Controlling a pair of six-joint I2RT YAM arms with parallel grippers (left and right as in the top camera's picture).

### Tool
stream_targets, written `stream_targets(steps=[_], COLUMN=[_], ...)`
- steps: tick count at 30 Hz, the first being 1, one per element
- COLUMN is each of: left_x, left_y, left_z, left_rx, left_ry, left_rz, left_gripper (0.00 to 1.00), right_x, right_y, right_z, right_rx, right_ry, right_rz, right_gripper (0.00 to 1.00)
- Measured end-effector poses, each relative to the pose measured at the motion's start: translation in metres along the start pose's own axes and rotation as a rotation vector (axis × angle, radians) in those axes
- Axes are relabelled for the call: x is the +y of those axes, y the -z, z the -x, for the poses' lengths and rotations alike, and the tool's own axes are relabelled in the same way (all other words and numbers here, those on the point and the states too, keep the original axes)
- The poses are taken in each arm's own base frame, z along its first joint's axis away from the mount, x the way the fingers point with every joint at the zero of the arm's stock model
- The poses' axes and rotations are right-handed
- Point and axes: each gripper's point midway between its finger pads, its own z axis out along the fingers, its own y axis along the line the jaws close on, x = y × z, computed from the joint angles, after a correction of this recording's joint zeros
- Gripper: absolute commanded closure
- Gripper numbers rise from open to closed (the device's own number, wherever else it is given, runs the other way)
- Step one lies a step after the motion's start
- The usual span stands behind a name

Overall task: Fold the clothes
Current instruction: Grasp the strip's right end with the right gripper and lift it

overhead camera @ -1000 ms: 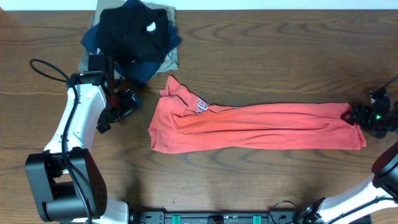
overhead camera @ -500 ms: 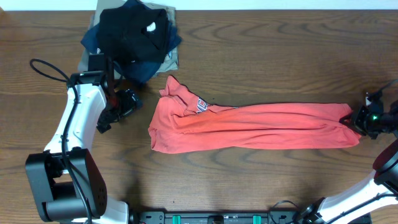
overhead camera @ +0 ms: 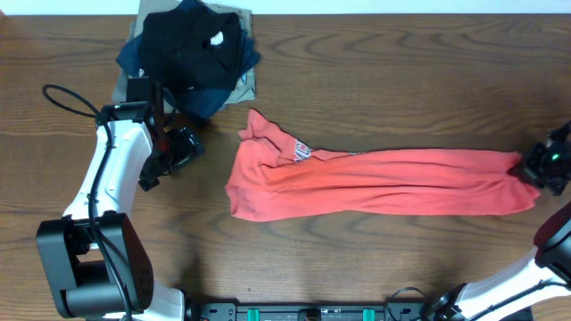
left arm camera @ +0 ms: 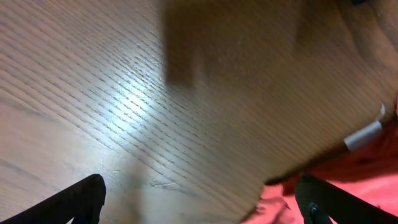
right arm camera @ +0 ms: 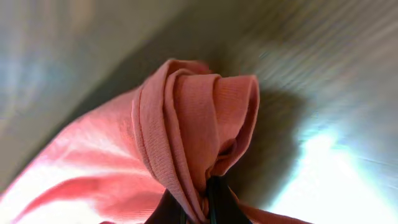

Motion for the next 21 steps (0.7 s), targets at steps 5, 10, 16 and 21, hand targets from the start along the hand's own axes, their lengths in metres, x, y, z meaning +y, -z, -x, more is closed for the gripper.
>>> stream_targets(steps=[5, 10, 16, 21], left_x=[-0.004, -0.008, -0.010, -0.010], left_y=[0.000, 0.000, 0.000, 0.000], left_z=[0.000, 0.001, 0.000, 0.000], left_rx=[0.001, 0.003, 0.008, 0.007], left_ry=[0.000, -0.001, -0.001, -0.001], left_rz=[-0.020, -0.043, -0.052, -0.053], left_gripper=[0.02, 0.02, 0.02, 0.02], right_x=[0.018, 0.059, 0.117, 0.171], right_y=[0.041, 0.051, 0.034, 0.023], right_z=[0.013, -0.004, -0.039, -0.069], right_rx=[-0.108, -0.085, 0.020, 0.079], right_ry=[0.024, 0.105, 0.254, 0.391], right_rz=[-0.013, -0.003, 0.021, 0.090], right_gripper=[0.99, 0.99, 0.99, 0.99])
